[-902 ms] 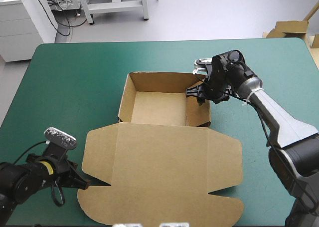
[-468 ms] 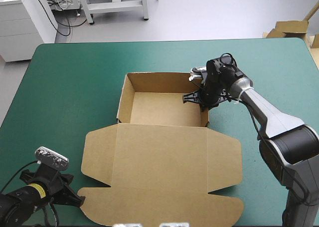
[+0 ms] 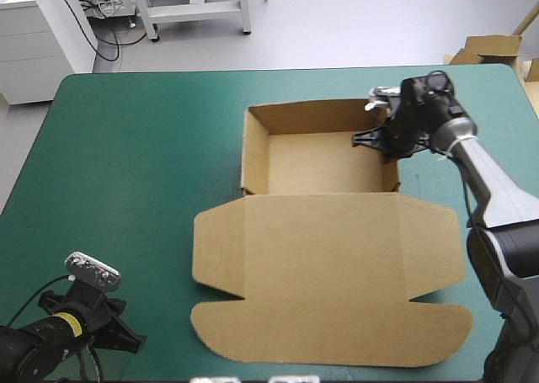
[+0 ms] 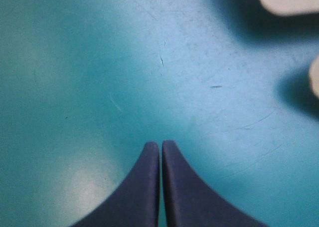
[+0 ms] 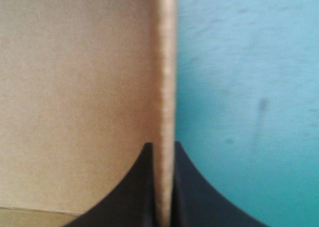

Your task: Fold the box

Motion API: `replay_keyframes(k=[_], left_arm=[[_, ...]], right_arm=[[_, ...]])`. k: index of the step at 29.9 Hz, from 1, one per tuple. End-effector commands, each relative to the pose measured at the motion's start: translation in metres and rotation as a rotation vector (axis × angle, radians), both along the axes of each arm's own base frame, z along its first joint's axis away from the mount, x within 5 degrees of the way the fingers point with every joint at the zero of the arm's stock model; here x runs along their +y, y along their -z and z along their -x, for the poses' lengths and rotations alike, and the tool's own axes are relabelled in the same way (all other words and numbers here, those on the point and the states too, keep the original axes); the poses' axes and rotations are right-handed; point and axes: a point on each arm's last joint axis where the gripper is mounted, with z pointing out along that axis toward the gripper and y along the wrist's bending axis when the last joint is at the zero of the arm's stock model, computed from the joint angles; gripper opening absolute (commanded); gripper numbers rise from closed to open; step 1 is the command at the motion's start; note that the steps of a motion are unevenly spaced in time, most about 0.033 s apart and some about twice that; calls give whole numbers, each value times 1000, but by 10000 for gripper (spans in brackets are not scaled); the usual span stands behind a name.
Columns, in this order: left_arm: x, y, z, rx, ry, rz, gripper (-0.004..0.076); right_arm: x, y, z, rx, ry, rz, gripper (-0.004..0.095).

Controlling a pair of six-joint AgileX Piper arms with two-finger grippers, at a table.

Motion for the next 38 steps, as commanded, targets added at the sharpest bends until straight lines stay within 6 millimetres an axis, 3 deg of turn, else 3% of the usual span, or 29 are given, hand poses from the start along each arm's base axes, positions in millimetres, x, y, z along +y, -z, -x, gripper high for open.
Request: replay_keyframes(k=[1,9,12,15,21,23,33,38], left_arm=[[-2,-9,-4,-62,2,26,-8],[-2,-9,-4,-62,2,26,-8],[-2,-9,-4,-63,2,23,-8],[-2,-9,-4,-61,2,23,-8],[-2,-9,-4,-61,2,23,-8],[-2,-9,-4,-61,2,23,-8],[-2,-9,-4,-61,2,23,-8],[-2,-9,-4,-61,2,23,-8]], right_arm=[[-61,-44,8,-135,105,17,-21],[-192,-46,29,-131,384,82,-21],[-223,-46,41,-125,470,103,-19],[-240,-45,49,-120,518,106,6],[-241,-43,52,-115,527,96,323],[-241,-44,52,-118,527,90,367],[-235,-80,74,-202,528,153,371],[-214,-107,89,-295,421,83,371]])
